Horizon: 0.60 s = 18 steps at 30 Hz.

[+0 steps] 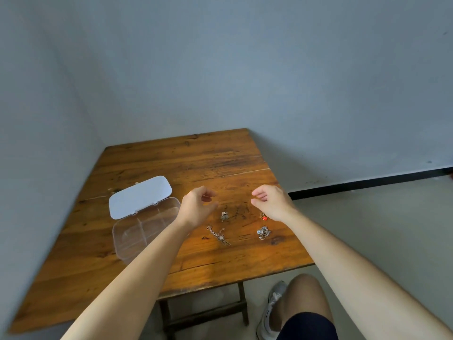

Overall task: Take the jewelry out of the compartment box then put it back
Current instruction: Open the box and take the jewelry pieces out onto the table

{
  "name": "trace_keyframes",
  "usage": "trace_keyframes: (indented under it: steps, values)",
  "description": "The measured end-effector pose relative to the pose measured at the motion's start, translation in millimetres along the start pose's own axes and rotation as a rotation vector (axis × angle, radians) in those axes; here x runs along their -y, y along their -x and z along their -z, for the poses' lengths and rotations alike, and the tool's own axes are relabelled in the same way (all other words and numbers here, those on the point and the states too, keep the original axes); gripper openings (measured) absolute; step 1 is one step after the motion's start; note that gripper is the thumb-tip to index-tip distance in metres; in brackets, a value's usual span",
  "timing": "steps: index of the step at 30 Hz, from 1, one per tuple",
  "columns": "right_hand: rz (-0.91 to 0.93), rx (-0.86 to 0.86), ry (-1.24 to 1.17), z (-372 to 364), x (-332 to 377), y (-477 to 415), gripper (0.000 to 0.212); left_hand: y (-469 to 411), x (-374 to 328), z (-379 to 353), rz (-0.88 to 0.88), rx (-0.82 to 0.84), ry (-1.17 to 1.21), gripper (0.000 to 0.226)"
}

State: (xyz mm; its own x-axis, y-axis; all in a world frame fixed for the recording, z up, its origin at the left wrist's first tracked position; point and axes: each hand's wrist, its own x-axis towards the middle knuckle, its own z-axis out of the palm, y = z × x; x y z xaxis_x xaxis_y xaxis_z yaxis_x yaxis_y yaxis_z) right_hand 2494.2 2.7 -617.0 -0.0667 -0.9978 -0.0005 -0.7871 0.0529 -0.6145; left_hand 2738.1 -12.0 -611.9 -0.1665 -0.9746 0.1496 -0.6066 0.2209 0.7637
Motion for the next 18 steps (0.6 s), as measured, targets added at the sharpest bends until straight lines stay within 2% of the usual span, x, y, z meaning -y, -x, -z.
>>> trace_keyframes:
  steps: [6, 11, 15, 18]
  values:
    - [0.093, 0.029, -0.091, -22.7, 56.2, 5.8, 0.024, 25.3, 14.3, 49.2, 0.06, -0.127, 0.069, 0.019]
    - [0.166, 0.146, -0.105, -72.9, 90.1, 19.9, 0.032, 59.1, 38.3, 72.9, 0.137, -0.164, 0.091, 0.013]
    - [0.192, 0.255, -0.084, -107.8, 97.0, 31.5, 0.051, 75.5, 56.1, 71.2, 0.184, -0.076, 0.072, 0.021]
    - [0.231, 0.295, -0.015, -122.6, 90.7, 37.8, 0.057, 79.6, 64.3, 68.0, 0.17, 0.027, -0.019, 0.033]
